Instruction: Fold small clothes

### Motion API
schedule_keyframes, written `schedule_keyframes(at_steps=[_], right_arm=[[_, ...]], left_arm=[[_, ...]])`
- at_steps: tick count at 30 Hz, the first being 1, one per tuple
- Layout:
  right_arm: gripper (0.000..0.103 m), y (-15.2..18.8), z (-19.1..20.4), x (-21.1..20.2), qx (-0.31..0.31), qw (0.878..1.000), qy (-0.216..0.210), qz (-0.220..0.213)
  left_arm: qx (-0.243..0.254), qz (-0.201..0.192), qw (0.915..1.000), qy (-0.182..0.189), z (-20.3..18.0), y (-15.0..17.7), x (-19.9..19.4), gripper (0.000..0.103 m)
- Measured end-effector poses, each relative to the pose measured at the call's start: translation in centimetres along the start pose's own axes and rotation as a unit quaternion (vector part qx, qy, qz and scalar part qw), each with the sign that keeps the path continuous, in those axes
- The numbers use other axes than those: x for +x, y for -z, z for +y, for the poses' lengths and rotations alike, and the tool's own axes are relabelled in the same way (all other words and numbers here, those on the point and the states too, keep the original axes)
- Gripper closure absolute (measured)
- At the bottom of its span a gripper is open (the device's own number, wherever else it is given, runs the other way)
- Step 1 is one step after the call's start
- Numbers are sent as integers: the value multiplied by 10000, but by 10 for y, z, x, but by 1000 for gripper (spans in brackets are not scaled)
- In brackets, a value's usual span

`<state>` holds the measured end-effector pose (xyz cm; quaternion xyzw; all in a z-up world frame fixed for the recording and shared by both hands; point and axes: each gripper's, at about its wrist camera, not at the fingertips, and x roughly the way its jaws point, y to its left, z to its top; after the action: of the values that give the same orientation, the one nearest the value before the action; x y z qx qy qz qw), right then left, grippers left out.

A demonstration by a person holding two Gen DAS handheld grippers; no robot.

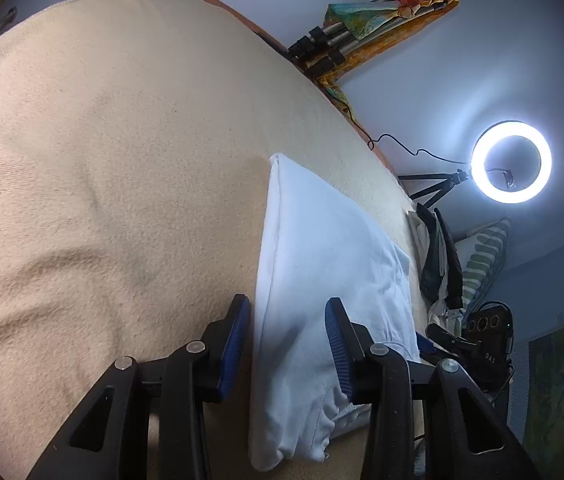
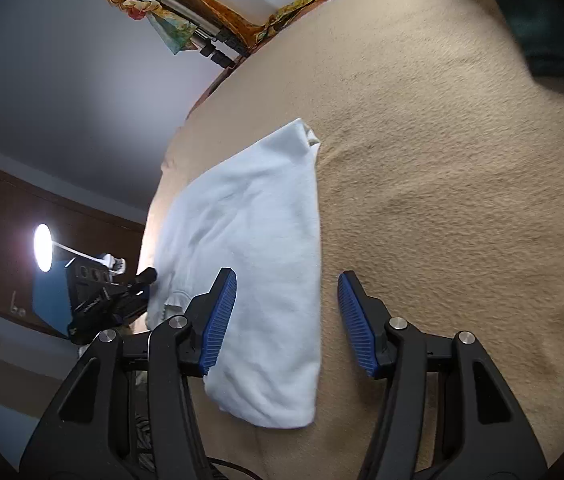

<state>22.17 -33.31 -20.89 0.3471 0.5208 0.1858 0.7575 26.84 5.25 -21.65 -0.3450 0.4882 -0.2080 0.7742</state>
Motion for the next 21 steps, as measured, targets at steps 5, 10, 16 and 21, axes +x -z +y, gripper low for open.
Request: schedule_keyframes(at_steps=[5, 10, 16, 21], right_arm=[[53, -6, 6, 16, 65, 9997, -220, 41], [66, -11, 14, 30, 87, 9998, -153, 69], [89, -10, 41, 23, -436, 9983, 381, -38], [91, -7, 71, 12, -936, 9927, 722, -240]], left_arm=[[-59, -17, 10000, 59, -2, -8, 11, 71], [341, -118, 9987, -367, -21, -6, 20, 83], [981, -342, 9921, -709, -48, 2, 17, 96], [1380, -543, 9860, -762, -72, 11, 5, 97]])
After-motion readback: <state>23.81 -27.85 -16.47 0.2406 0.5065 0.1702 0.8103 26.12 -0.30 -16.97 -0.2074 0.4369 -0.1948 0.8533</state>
